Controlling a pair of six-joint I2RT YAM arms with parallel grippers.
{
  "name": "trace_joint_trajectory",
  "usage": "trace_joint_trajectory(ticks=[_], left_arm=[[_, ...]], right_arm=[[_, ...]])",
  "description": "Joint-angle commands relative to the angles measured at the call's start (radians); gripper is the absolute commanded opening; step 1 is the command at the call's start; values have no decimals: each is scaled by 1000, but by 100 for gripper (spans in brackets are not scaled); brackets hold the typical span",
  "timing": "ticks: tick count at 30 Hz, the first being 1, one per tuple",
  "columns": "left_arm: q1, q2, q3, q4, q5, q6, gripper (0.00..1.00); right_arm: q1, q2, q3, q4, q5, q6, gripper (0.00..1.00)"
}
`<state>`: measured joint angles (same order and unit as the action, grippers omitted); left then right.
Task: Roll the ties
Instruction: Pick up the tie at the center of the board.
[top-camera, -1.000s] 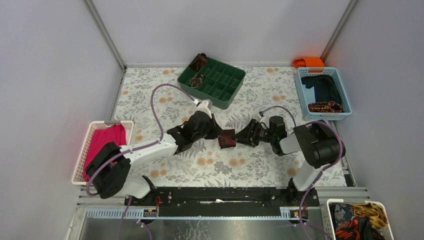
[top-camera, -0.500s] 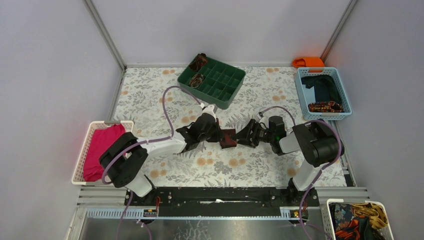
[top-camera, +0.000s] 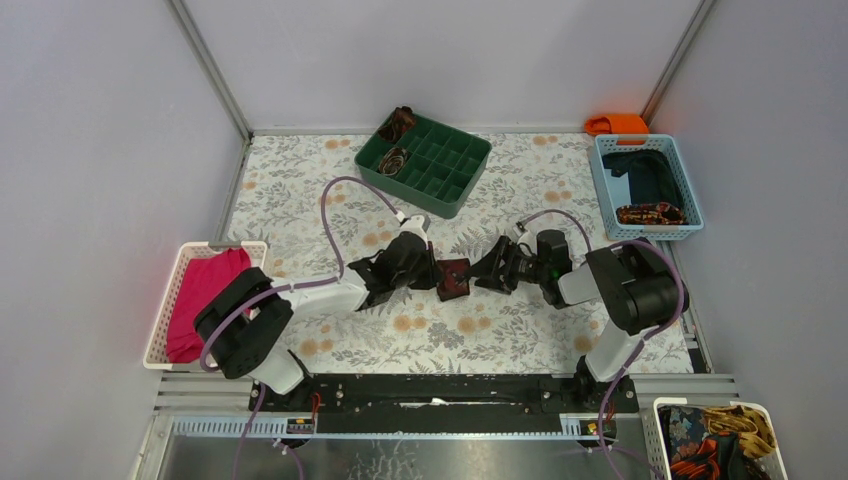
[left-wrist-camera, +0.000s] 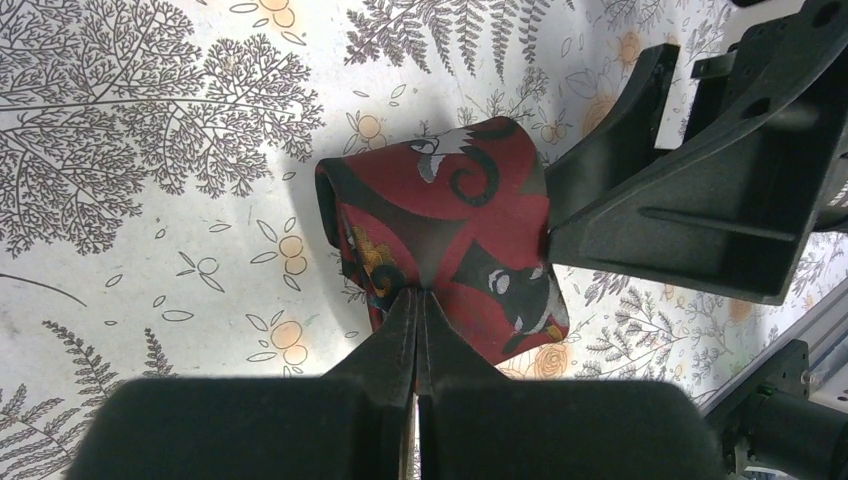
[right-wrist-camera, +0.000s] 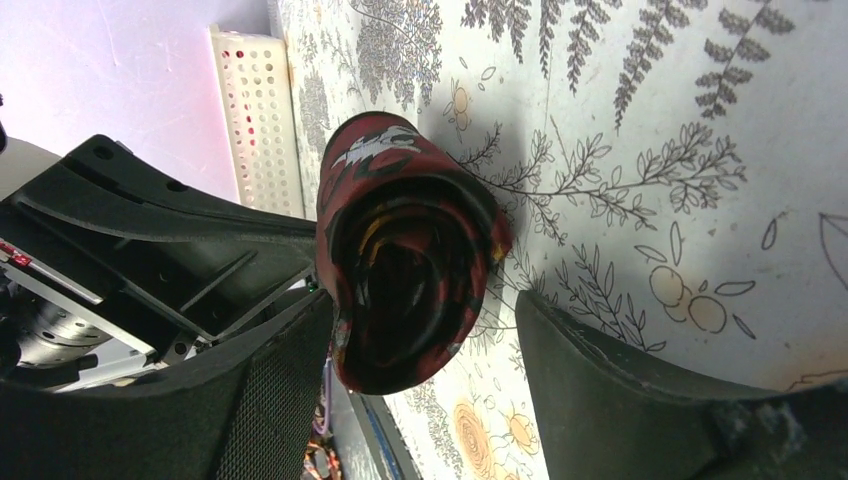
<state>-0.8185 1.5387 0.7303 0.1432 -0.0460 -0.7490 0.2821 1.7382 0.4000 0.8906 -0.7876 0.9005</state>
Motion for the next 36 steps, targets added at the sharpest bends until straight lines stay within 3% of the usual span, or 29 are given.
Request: trace_joint_trajectory(ticks=[1,8,15,20,25,36], left_arm=[[-7,-3,-39,29,-21,29,0],[-2,-14,-73,51,-20,35,0],[10,-22,-76,53,-15,51,0],[20,-23,-84,60,-11,53,0],[28,-36,-100,65,-7,51,0],[45,-51,-115,72,-8,53,0]], right_arm=[[2,-58,53,-131,25,-104,75],[23,-129,177,-414,141,-292,80],[31,-72,232,-308,63,-271,83],[90,-54,355,-474,79,-386,85],[165,-5,406,-491,70,-415,86],[332,-32,437,-717,286,-531,89]])
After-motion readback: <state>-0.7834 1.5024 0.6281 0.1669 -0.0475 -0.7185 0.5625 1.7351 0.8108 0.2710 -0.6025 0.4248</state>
